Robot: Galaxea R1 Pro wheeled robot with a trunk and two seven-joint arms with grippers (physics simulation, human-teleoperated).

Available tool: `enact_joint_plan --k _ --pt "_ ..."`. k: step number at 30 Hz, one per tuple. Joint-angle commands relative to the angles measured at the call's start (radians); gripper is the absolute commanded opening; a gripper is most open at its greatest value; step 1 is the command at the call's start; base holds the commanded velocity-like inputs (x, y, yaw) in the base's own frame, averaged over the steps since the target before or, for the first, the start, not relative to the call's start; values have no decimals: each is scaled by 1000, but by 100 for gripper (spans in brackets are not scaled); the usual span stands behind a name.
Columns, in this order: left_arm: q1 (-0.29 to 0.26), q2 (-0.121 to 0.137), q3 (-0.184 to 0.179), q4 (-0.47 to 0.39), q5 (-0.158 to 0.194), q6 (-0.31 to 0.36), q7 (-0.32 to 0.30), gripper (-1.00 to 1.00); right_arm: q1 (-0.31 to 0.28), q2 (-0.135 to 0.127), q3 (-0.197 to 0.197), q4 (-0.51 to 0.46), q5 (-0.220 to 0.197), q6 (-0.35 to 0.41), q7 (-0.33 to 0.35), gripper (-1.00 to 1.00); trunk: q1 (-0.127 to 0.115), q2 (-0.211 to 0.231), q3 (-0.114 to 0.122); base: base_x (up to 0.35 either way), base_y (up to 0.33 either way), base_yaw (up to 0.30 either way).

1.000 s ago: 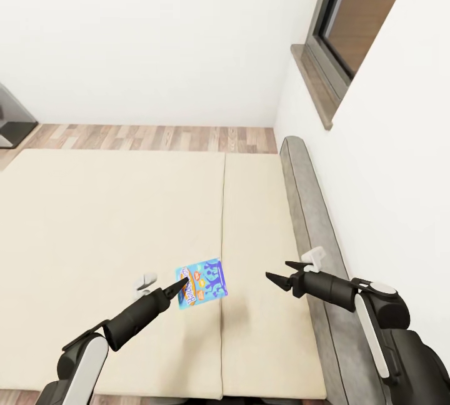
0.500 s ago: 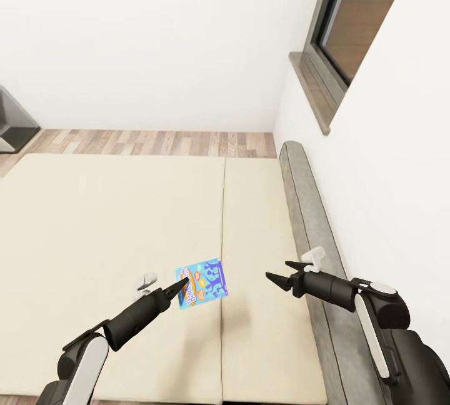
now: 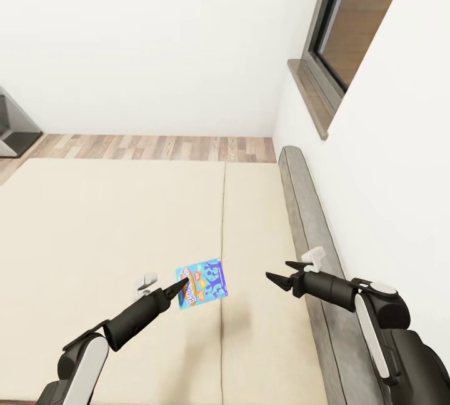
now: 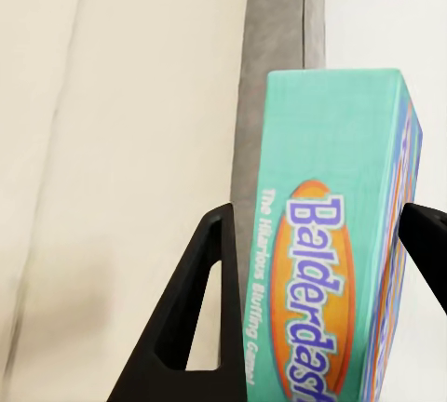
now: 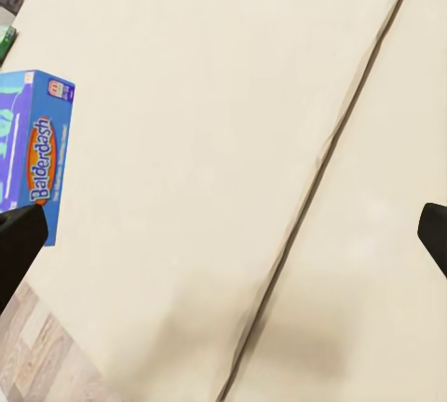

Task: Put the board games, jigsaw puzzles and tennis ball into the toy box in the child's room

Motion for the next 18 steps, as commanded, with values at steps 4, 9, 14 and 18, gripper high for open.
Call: enact_joint_plan --k 4,9,14,18 --pt "-1 -1 2 2 3 8 -2 -100 -1 0 -2 -1 1 7 5 100 1 -2 5 0 0 0" --pt "-1 -1 2 3 3 8 -2 -100 -1 0 -2 -1 1 7 5 100 1 -2 13 0 0 0" --pt "-1 -1 2 4 3 8 -1 -100 -1 0 -3 -1 0 7 5 100 1 -2 22 0 0 0" --pt "-1 -1 2 7 3 8 -1 -100 -1 0 -3 -1 0 7 5 100 1 -2 28 0 0 0"
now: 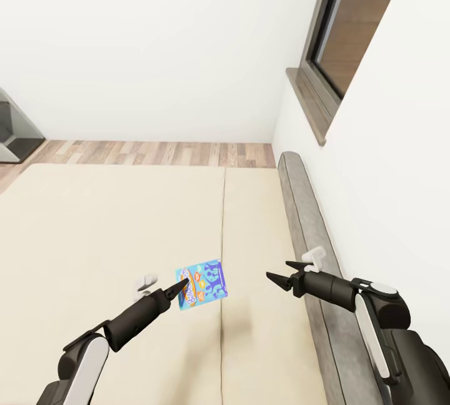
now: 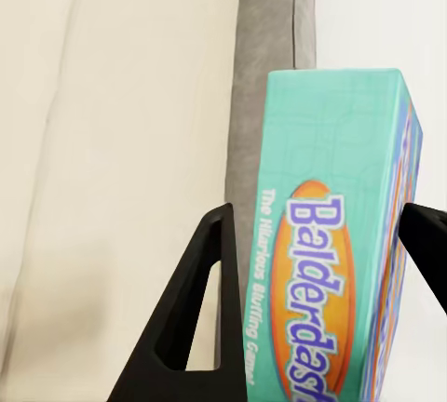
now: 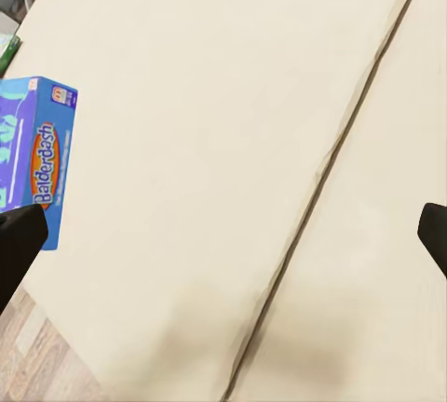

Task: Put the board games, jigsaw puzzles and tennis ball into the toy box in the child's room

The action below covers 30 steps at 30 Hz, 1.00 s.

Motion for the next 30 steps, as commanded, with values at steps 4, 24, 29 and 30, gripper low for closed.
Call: enact_joint_plan --k 4,24,29,30 --pt "-1 -1 2 2 3 8 -2 -100 -1 0 -1 -1 0 7 4 100 1 -2 5 0 0 0" --pt "-3 -2 2 10 4 8 -4 -100 -1 0 -1 -1 0 7 4 100 1 -2 38 0 0 0" --pt "-3 -2 2 11 5 8 -6 -100 -1 0 -1 -1 0 7 4 100 1 -2 46 0 0 0" --pt "-3 -2 2 11 5 8 -6 -100 -1 0 -1 -1 0 7 4 100 1 -2 48 0 0 0"
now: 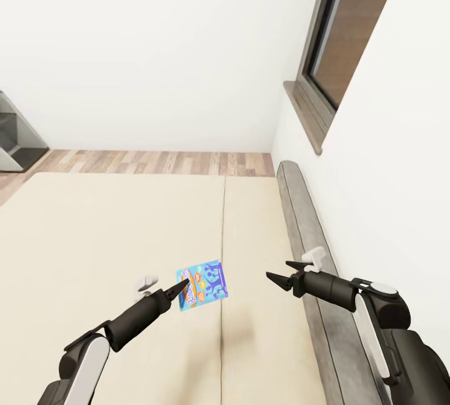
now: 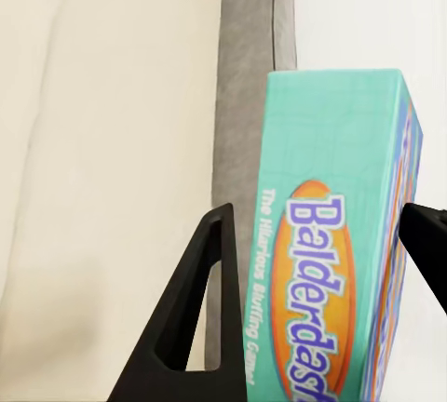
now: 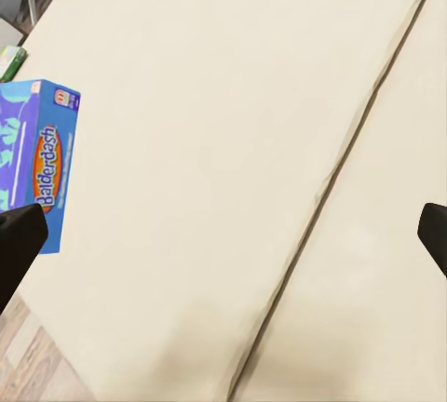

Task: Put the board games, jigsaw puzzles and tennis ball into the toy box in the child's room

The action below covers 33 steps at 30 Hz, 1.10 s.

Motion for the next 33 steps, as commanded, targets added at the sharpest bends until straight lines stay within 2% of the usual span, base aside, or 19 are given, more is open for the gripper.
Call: enact_joint_plan --k 1,24,33 --pt "-1 -1 3 0 3 7 -2 -100 -1 0 -1 -1 1 7 4 100 1 -2 0 0 0 0" --pt "-4 -4 4 1 8 23 7 -100 -1 0 -1 -1 2 7 3 100 1 -2 38 0 0 0" --pt "-9 -5 2 2 11 24 54 -100 -1 0 0 -1 2 7 4 100 1 -2 53 0 0 0"
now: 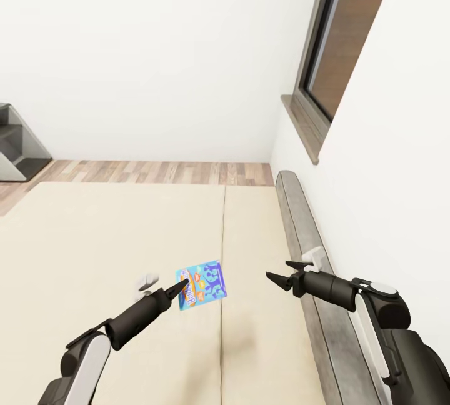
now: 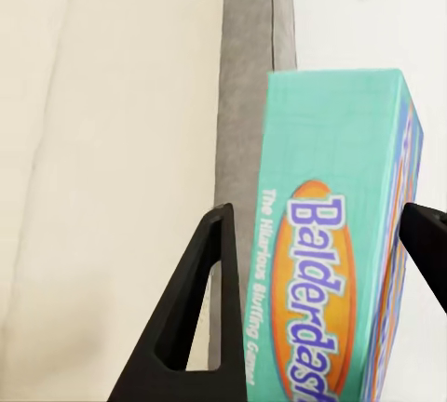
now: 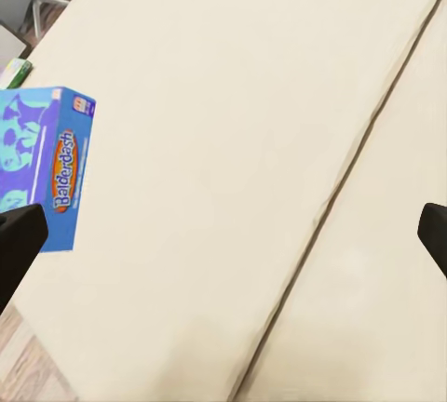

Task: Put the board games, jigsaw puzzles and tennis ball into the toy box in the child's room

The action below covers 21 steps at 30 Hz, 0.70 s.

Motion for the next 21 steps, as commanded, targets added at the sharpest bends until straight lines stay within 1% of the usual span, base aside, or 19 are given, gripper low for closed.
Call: enact_joint_plan --k 1,7,21 --pt "-2 -2 2 -1 4 8 6 -100 -1 0 -1 -1 1 7 4 100 1 -2 0 0 0 0" --pt "-4 -5 -14 -1 5 7 26 -100 -1 0 -1 -1 1 7 4 100 1 -2 10 0 0 0" --pt "-5 -6 -27 -1 6 6 26 -100 -1 0 -1 -1 1 7 5 100 1 -2 33 0 0 0"
